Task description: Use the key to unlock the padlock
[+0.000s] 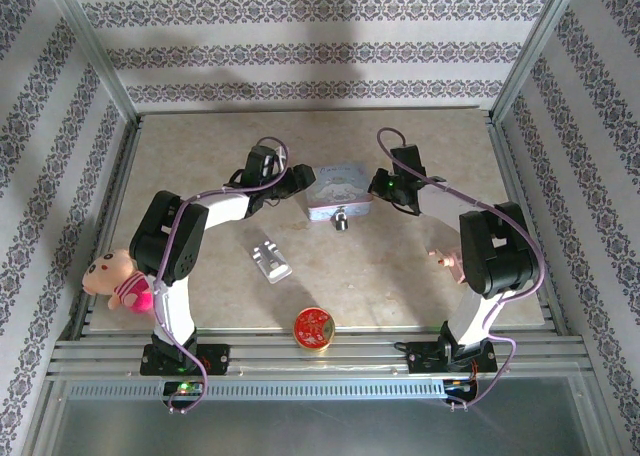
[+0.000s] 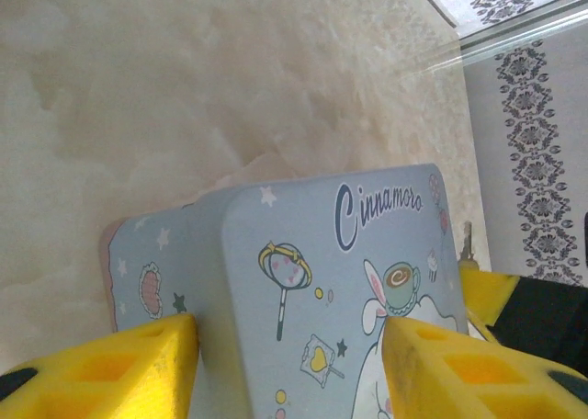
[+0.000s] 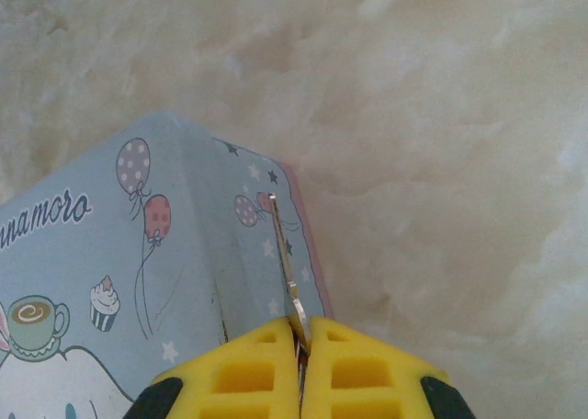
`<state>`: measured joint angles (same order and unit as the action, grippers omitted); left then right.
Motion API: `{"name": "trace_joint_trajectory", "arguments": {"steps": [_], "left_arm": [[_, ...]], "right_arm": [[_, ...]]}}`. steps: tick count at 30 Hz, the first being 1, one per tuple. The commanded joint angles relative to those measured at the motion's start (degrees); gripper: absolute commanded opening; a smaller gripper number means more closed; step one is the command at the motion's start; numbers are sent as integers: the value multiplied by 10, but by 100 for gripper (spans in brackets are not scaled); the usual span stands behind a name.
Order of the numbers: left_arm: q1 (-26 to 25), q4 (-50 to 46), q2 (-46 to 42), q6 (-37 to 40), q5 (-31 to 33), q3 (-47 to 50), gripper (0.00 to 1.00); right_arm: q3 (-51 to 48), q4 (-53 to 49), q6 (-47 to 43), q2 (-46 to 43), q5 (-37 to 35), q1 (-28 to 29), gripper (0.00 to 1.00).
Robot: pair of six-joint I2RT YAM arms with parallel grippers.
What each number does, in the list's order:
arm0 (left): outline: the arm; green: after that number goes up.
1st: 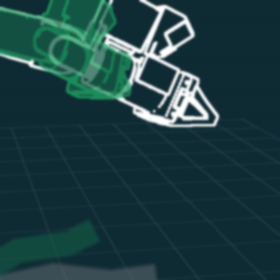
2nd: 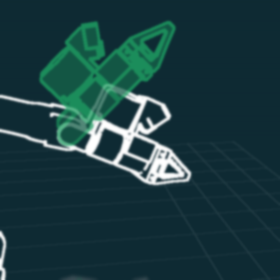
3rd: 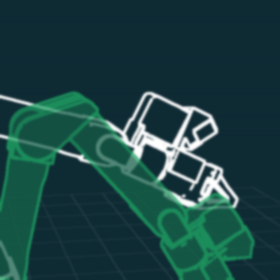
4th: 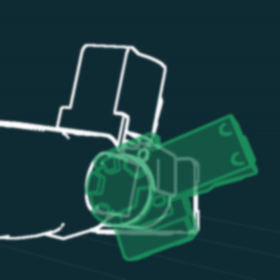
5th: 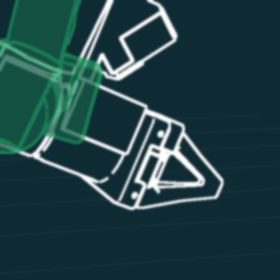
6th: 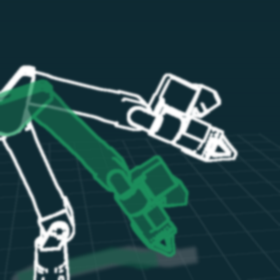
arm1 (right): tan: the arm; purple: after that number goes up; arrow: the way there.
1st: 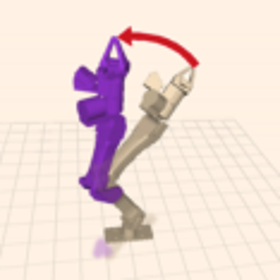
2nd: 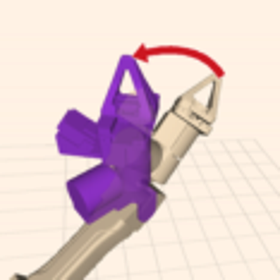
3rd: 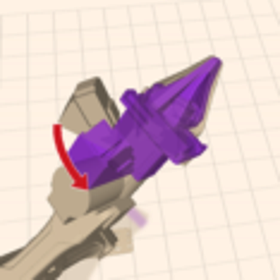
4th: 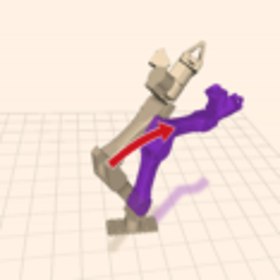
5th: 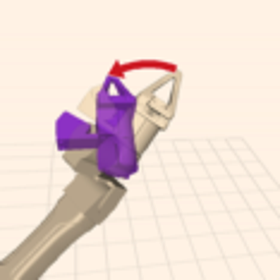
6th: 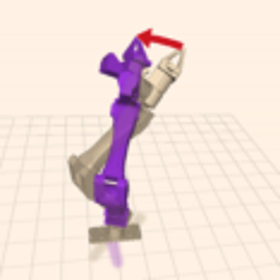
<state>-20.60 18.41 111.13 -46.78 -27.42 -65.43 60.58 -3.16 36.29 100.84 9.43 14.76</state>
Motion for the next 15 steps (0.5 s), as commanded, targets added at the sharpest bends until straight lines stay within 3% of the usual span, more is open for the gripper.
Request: {"name": "trace_joint_trajectory", "arguments": {"steps": [1,8,15], "left_arm": [[9,3,12,-1,-15,-22,55],[17,0,0,-5,-11,-13,57],[18,-25,-67,-17,40,64,60]], "right_arm": [[0,1,5,14,14,25,0],[2,3,12,6,4,40,0],[-5,-25,-4,-29,-22,21,0]]}}
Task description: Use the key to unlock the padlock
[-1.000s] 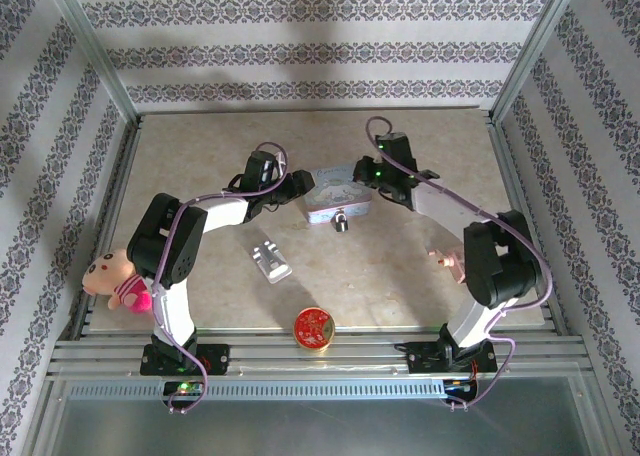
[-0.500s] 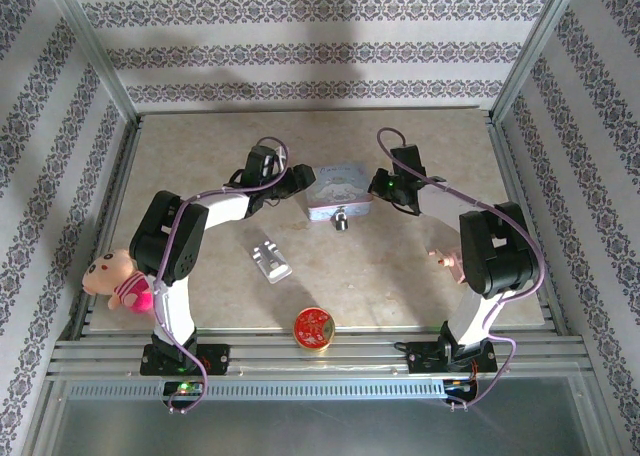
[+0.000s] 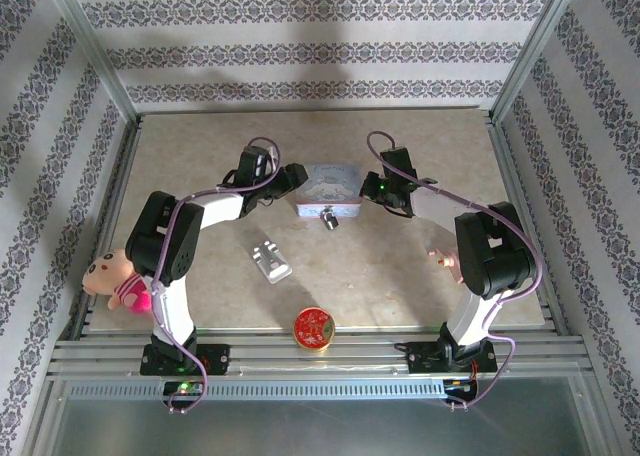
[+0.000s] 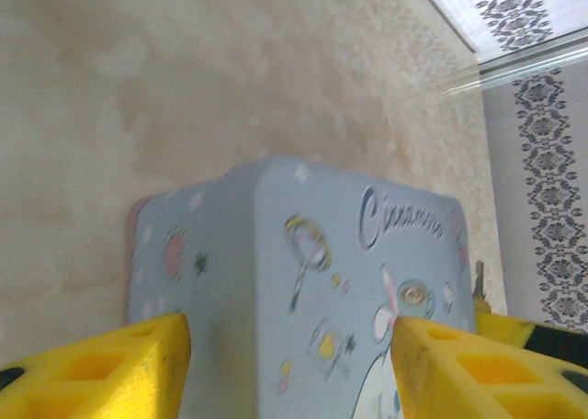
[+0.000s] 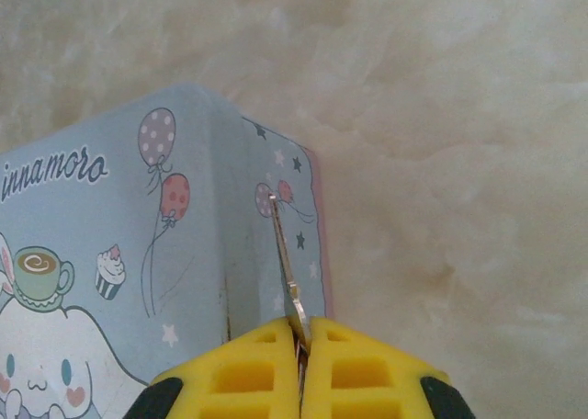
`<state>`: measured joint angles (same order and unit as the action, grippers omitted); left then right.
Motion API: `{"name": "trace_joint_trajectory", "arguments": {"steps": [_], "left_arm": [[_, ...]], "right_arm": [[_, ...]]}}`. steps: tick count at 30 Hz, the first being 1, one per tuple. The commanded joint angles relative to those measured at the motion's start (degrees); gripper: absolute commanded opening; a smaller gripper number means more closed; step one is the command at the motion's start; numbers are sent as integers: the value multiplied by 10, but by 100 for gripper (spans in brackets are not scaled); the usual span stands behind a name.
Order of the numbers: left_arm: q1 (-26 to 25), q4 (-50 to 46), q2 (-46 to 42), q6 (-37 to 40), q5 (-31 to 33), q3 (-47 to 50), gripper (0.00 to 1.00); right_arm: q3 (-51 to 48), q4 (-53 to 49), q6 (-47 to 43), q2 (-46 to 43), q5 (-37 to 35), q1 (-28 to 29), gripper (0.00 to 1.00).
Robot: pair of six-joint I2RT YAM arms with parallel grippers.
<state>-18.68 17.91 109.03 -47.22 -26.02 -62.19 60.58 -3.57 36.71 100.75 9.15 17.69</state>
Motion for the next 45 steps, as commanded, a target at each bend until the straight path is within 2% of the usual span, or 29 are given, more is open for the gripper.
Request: {"name": "trace_joint_trajectory", "arguments": {"steps": [1,4,7,11,15,20,24,29,32,37,43,44,45], "left_arm": [[-2,-21,-60,-15,34,47,61],[-5,-37,-114,-11,68,93,64],[-22,-94,-172,11,116,117,67],[-73,-180,-225,36,181,128,68],[-146,-225,-234,50,243,120,71],[-222,-266,-170,72,302,67,74],[-255,-283,-105,84,339,18,75],[-270,-321,-30,89,381,-53,77],[-273,-351,10,81,413,-95,74],[-274,-351,52,70,441,-137,74],[-275,-379,97,68,480,-193,76],[-275,-379,104,70,480,-201,81],[-275,-379,109,73,481,-208,82]], "right_arm": [[-8,-26,-10,-37,-25,-12,0],[-25,-40,-16,-71,-45,-18,0],[-46,-50,-17,-111,-57,-17,0],[-84,-60,-12,-171,-73,-5,0],[-127,-69,-3,-235,-93,9,0],[-181,-85,13,-315,-116,22,0],[-217,-98,23,-373,-122,26,0],[-231,-129,16,-408,-133,31,0],[-237,-136,11,-415,-132,34,0],[-236,-133,-9,-418,-129,35,0],[-230,-130,-29,-408,-125,34,0],[-230,-128,-30,-406,-124,34,0],[-230,-125,-32,-403,-121,34,0]]}}
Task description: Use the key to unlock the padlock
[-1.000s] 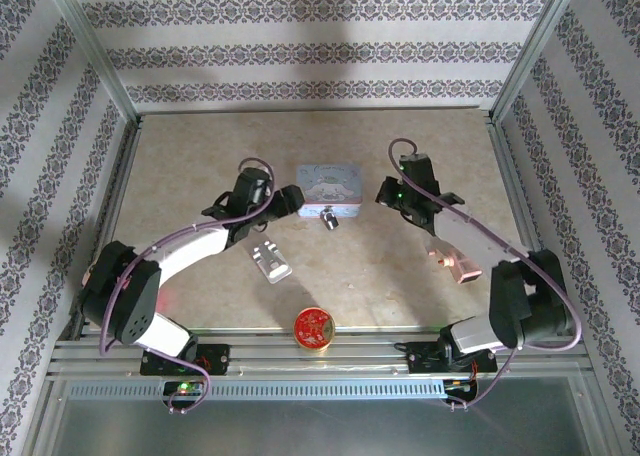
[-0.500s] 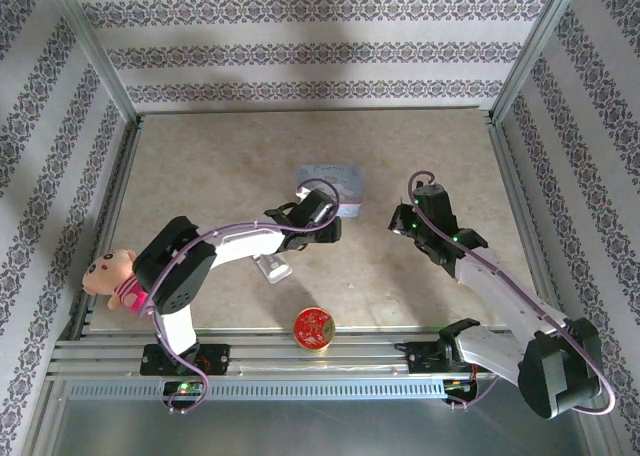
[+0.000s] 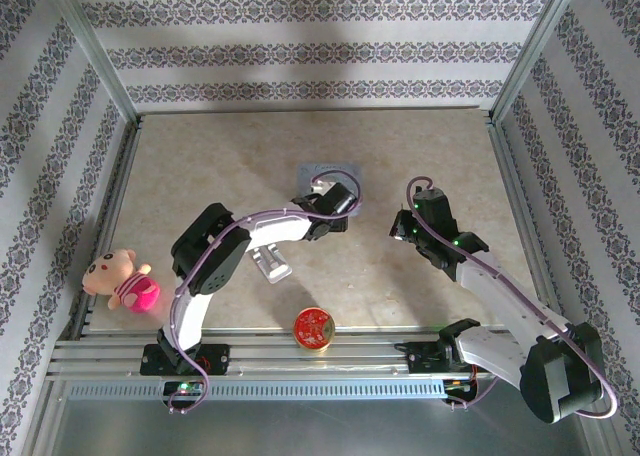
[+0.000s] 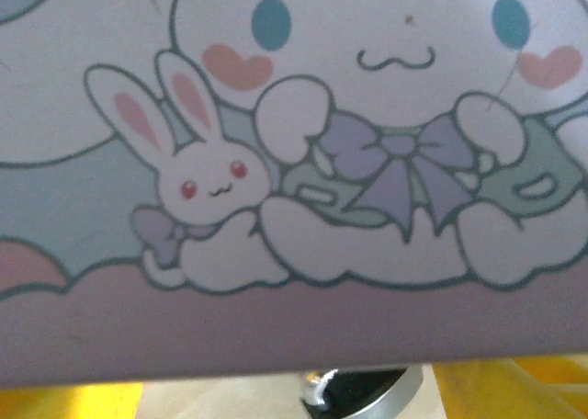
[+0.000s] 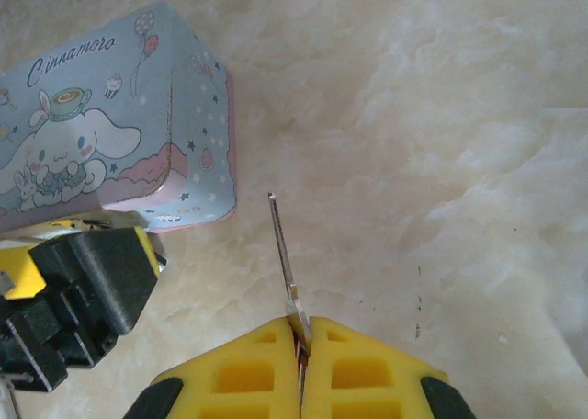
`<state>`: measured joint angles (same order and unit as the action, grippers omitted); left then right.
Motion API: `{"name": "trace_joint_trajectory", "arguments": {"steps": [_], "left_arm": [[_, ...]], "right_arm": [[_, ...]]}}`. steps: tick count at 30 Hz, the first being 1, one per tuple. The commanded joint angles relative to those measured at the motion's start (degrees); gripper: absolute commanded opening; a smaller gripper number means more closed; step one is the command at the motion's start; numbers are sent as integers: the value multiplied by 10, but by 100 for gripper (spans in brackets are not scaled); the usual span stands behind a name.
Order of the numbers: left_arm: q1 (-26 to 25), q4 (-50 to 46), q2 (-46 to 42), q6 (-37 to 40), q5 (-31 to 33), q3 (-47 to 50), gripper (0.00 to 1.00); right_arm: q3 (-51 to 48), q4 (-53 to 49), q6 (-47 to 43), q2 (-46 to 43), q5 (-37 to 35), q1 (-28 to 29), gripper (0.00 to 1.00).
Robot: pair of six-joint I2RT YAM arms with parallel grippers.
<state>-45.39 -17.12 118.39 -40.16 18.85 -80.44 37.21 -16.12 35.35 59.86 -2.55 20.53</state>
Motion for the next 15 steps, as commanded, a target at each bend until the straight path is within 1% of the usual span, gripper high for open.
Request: {"name": "trace_joint_trajectory", "arguments": {"steps": [1,3,7,15], "left_arm": [[-8,-28,21,8,32,-35,82],[-8,-34,32,17,33,-55,86],[-7,-51,49,21,36,-84,86],[-6,-40,48,19,25,-61,74]], "right_arm": [[2,3,-19,9,-1,6,0],[1,8,-19,15,3,6,0],[0,14,-17,20,7,6,0],[-9,23,-5,12,12,6,0]]}}
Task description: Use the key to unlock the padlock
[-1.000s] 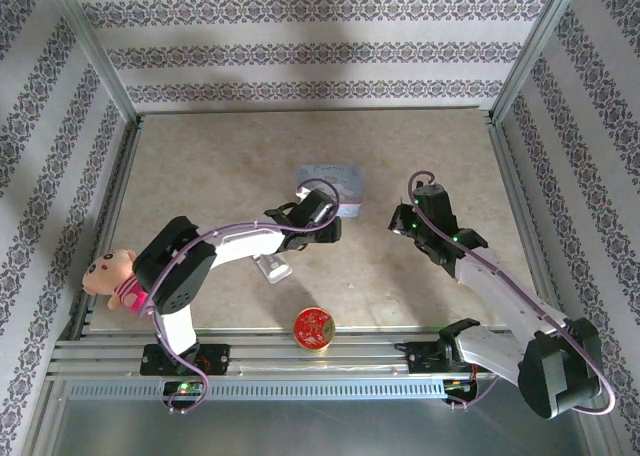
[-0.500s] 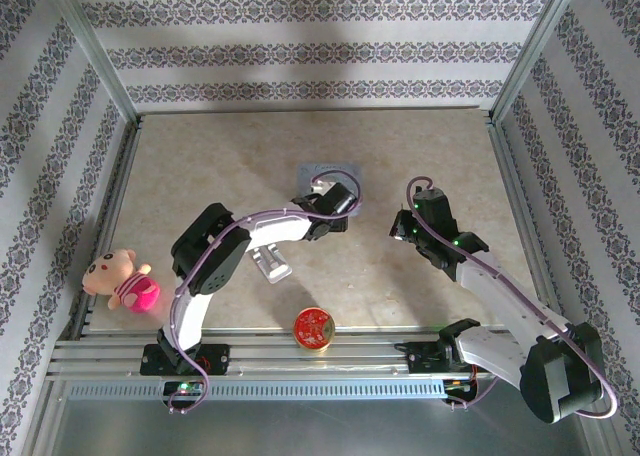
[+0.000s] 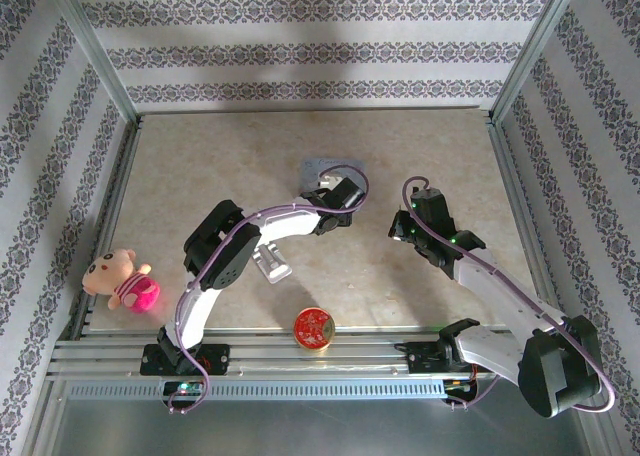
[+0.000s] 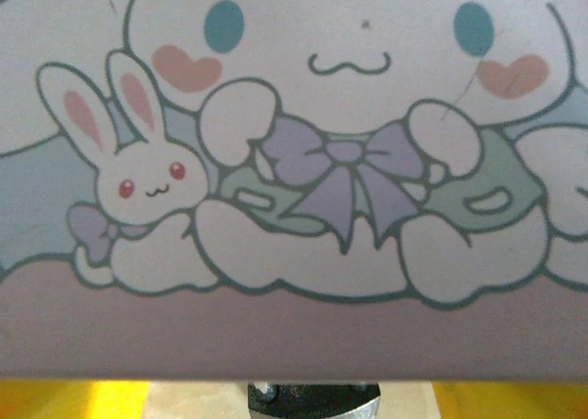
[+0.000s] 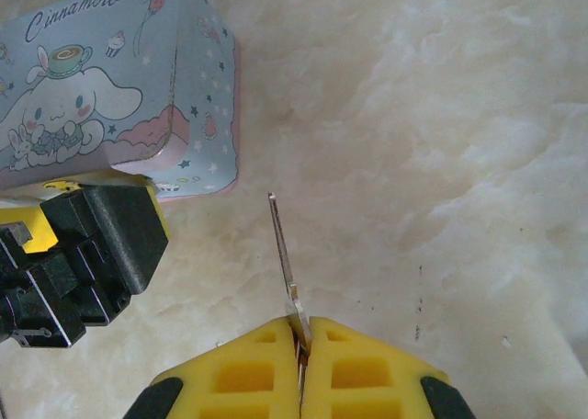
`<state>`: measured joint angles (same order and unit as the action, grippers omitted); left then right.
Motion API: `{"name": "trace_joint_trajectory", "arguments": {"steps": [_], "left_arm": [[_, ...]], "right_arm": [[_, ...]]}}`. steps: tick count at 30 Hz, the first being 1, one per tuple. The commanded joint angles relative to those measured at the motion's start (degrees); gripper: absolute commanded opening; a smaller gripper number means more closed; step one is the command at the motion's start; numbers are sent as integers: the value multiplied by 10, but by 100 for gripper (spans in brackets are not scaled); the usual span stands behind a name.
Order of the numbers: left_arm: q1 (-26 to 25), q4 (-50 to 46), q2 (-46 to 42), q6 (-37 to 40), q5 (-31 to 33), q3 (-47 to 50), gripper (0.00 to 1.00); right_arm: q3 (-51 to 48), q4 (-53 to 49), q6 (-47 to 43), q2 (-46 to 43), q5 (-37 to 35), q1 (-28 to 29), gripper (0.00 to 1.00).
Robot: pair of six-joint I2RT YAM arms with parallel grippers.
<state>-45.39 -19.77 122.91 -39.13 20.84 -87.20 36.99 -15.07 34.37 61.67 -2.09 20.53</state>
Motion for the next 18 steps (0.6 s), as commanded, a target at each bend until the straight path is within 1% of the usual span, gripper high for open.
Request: {"name": "trace_joint_trajectory", "arguments": {"steps": [1,5,11,18], "left_arm": [[-6,-13,5,10,4,8,71],[-5,-16,11,16,3,7,68],[-1,-12,19,17,-13,5,58],[-1,-1,28,18,-28,2,55]], "right_arm": [[-7,12,6,-7,7,6,0],[-9,12,10,-10,7,7,0],[-10,9,14,-16,6,10,0],[-10,7,17,-23,3,14,0]]}}
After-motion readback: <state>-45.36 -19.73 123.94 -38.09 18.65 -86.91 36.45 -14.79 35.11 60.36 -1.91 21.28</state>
